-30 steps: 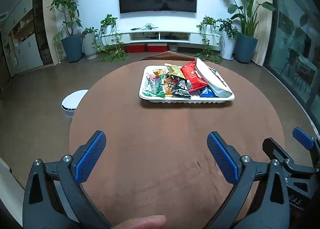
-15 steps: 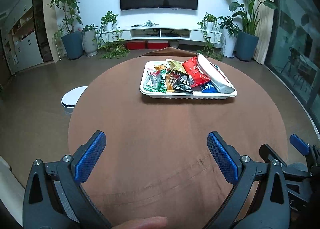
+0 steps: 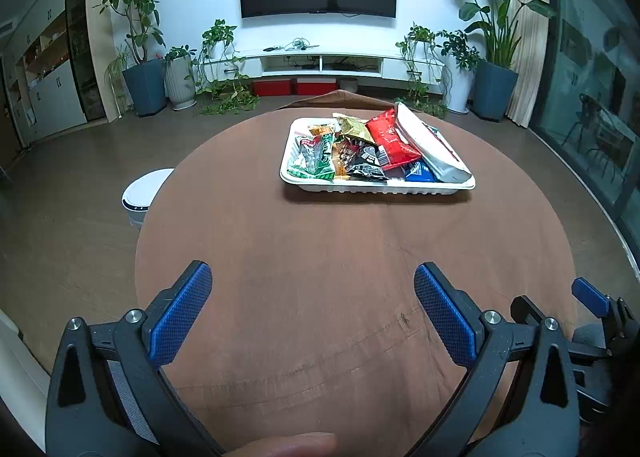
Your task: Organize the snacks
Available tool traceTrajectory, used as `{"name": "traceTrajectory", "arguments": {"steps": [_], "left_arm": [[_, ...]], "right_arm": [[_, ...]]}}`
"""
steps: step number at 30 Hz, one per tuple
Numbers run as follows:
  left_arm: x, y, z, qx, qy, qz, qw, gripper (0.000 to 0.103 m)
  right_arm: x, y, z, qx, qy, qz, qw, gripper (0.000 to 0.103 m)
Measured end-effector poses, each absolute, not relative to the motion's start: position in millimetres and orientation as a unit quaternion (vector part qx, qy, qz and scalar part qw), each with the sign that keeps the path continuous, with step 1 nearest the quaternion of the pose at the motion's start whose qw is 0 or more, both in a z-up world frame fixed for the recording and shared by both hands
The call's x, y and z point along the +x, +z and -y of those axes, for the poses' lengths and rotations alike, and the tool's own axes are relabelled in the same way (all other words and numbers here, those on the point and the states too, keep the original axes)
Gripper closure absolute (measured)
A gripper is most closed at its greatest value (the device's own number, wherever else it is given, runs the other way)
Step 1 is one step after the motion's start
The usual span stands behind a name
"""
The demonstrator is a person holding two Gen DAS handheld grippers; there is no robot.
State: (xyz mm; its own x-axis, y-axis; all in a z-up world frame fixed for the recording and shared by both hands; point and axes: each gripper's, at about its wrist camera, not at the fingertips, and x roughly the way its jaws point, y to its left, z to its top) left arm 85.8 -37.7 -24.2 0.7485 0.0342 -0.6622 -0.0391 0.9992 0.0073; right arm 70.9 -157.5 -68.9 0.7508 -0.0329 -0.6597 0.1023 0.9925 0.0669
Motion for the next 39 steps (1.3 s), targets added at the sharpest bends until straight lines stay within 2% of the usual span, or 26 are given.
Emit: {"name": "traceTrajectory", "arguments": {"steps": [39], "left_arm": [[83.8, -25.3, 36.3, -0.003, 0.022, -0.353, 0.935, 0.000]], "right_arm": [[66.4, -68.1, 152.7, 0.045, -0.032, -0.362, 0.930, 0.000]]}}
